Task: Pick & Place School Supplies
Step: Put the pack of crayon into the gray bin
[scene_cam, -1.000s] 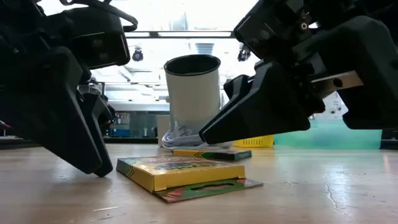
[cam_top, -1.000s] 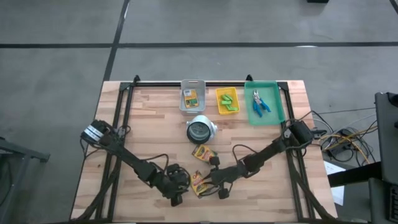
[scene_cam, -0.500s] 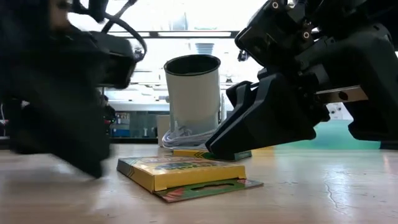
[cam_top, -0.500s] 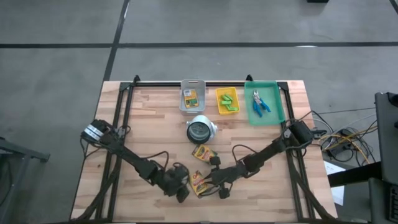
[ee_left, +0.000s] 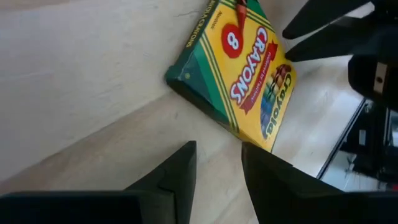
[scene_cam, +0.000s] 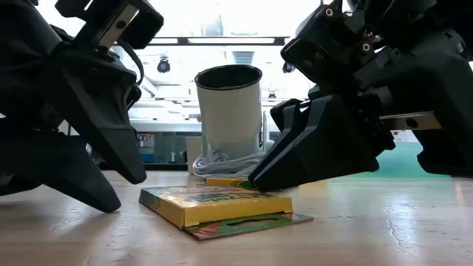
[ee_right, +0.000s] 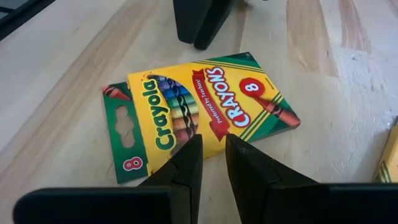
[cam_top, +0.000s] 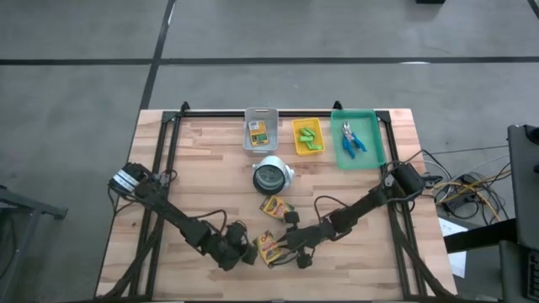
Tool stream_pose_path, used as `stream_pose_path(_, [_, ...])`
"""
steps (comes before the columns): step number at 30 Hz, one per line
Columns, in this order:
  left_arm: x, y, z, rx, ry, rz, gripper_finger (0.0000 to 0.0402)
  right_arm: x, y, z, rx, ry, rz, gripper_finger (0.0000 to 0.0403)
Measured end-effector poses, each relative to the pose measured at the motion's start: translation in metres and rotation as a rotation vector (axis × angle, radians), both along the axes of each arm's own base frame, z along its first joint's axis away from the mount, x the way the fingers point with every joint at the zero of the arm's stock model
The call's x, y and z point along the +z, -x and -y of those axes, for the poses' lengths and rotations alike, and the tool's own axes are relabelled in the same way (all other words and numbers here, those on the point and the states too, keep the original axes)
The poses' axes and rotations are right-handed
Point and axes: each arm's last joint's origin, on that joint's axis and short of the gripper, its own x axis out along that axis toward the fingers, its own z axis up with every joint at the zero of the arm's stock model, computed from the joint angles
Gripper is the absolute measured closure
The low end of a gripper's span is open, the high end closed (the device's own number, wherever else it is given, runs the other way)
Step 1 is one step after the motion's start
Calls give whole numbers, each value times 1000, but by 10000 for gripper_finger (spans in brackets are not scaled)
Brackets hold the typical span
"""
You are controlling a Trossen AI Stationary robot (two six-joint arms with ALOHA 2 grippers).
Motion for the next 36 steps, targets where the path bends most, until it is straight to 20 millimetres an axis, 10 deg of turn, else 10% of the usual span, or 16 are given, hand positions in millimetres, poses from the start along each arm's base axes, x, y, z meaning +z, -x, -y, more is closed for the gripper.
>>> stream_pose_path(36, [-1,-7,-10,73,4,2,266,-2,1,2,6,11,-30,335])
